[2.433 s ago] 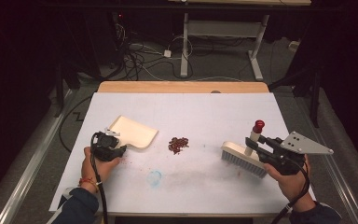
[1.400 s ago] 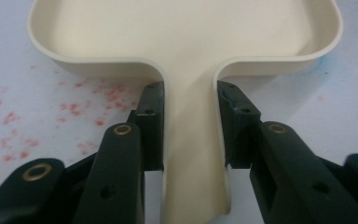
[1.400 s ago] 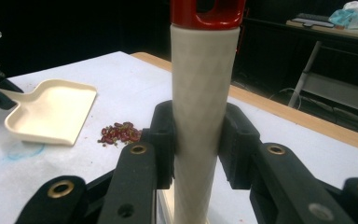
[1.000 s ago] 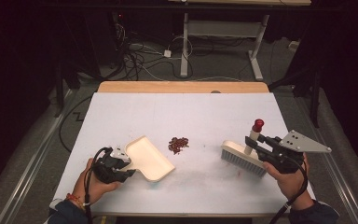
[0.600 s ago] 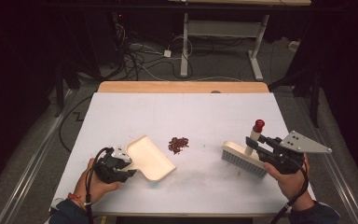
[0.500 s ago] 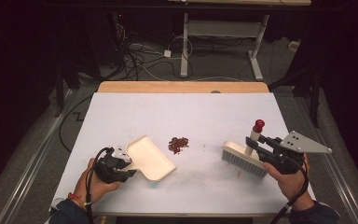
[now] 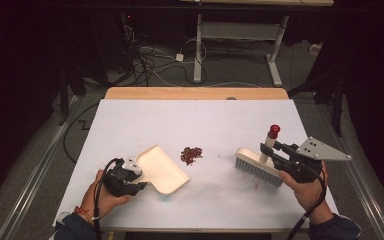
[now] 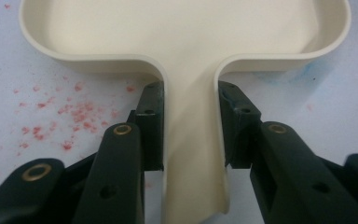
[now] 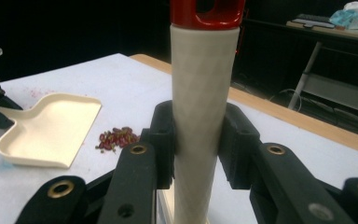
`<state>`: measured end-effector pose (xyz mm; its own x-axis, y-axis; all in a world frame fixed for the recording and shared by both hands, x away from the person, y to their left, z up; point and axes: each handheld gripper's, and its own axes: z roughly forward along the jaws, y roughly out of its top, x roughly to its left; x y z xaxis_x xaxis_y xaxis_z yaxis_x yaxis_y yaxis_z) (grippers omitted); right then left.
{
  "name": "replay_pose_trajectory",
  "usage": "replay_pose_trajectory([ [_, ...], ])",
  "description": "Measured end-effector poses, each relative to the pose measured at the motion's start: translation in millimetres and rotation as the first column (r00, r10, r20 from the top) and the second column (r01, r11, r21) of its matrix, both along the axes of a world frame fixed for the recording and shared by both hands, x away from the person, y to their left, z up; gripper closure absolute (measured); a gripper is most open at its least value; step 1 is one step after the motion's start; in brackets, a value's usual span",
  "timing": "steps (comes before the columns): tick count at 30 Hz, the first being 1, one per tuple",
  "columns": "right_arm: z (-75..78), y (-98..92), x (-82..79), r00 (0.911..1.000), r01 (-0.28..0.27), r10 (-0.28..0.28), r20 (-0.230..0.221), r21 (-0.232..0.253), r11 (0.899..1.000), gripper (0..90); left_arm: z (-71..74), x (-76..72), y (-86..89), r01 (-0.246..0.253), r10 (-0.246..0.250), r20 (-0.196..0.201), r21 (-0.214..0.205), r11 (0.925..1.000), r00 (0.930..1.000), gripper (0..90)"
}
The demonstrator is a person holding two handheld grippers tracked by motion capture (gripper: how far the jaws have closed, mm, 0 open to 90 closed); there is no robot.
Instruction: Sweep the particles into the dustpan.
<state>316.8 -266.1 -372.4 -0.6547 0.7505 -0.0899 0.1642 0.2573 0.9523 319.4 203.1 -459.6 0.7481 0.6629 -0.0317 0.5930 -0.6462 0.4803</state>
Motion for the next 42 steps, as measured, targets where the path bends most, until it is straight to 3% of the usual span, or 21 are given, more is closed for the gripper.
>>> replay_pose_trajectory([
  [8, 6.8, 30.1, 27.1, 0.9998, -0.004, 0.004, 0.017, 0.011, 1.0, 69.5, -3.0, 0.1, -3.3, -0.002, 0.002, -0.002, 0.006, 1.0, 1.0, 64.2],
  [16, 9.8, 78.8, 73.5, 0.9988, 0.032, -0.032, 0.037, 0.001, 0.999, 69.6, -3.9, 0.0, -7.2, -0.005, 0.005, -0.002, 0.012, 0.9999, 1.0, 64.2],
  [22, 1.9, 112.5, 100.4, 0.996, 0.082, -0.082, 0.036, 0.002, 0.997, 69.5, -3.3, 0.3, -9.7, -0.008, 0.008, -0.004, 0.008, 0.9999, 1.0, 64.2],
  [28, -14.4, 138.1, 119.4, 0.9966, 0.082, -0.082, 0.01, 0.005, 0.997, 69.6, -4.6, 1.4, -13.6, -0.016, 0.016, -0.002, 0.004, 0.9999, 0.9999, 64.2],
  [34, -19.8, 150.8, 119.4, 0.9989, 0.048, -0.048, 0.0, 0.008, 0.999, 69.6, -6.8, 2.4, -16.7, -0.026, 0.026, -0.006, 0.0, 0.9997, 0.9996, 64.1],
  [42, -23.9, 164.3, 96.3, 0.9993, -0.028, 0.029, -0.022, 0.034, 0.999, 69.2, -7.5, 4.5, -26.4, -0.04, 0.04, 0.0, 0.005, 0.9992, 0.9992, 64.1],
])
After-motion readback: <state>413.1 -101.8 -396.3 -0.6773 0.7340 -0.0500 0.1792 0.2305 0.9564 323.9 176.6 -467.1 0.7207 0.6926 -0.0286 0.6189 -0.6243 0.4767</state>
